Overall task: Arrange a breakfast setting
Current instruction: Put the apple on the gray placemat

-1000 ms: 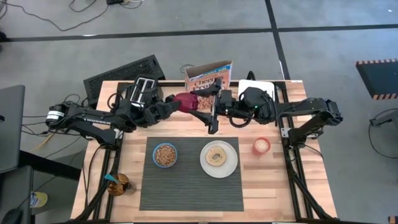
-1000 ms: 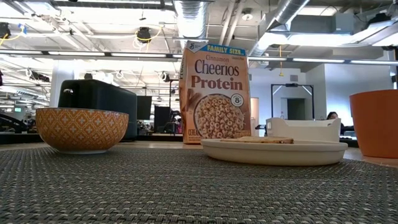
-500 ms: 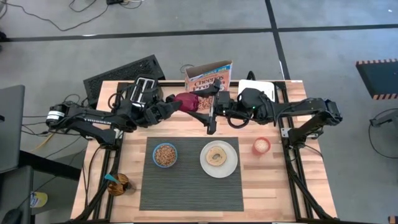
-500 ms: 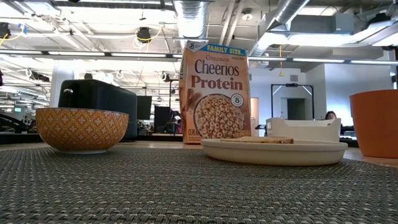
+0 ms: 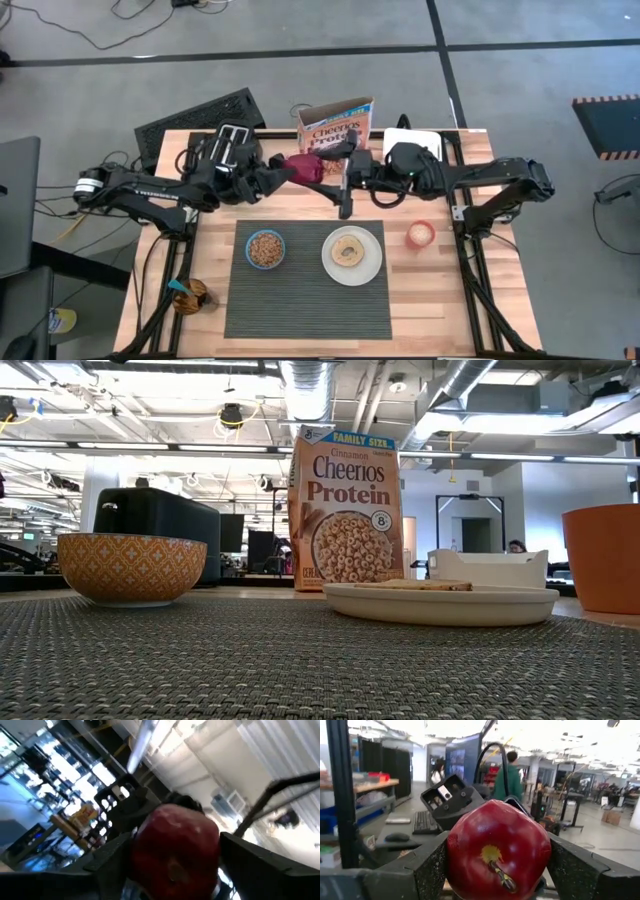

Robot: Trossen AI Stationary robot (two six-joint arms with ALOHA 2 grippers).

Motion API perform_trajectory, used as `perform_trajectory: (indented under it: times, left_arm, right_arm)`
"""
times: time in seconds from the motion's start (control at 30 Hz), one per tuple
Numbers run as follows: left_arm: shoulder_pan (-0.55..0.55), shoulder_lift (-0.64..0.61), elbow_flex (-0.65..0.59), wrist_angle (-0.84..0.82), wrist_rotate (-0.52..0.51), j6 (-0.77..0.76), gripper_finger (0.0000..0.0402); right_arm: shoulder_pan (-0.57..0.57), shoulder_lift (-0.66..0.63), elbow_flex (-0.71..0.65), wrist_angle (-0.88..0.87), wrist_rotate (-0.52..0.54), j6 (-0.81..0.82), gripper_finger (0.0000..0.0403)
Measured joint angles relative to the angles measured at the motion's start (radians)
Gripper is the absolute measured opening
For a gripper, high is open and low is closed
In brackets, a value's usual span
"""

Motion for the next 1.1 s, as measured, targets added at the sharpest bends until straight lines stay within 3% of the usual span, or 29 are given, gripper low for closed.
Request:
perform_trajectory:
  times: [0.13,0.3,0.53,0.7,0.87,1.1]
  left_arm:
    - [0.021,-0.026,0.0,-0.088,0.107,0.0,0.0314]
    - [0.024,-0.106,0.0,-0.314,0.104,0.083,0.0321]
    - [0.023,-0.251,0.001,-0.758,-0.056,0.175,0.0319]
    - [0.021,-0.326,0.001,-0.971,-0.161,0.175,0.0319]
    - [0.02,-0.37,0.001,-1.091,-0.22,0.144,0.0319]
    - [-0.012,-0.418,0.0,-1.125,-0.252,0.15,0.0319]
  right_arm:
    - [0.001,-0.051,0.0,-0.128,-0.002,0.036,0.0314]
    - [0.0,-0.102,0.001,-0.336,-0.002,0.1,0.0314]
    - [-0.003,-0.12,0.002,-0.623,0.003,0.173,0.0314]
    - [-0.011,-0.079,0.002,-0.759,-0.007,0.173,0.0314]
    - [-0.031,-0.016,0.002,-0.821,-0.038,0.148,0.0313]
    - [-0.038,0.085,0.008,-0.798,-0.1,0.171,0.0313]
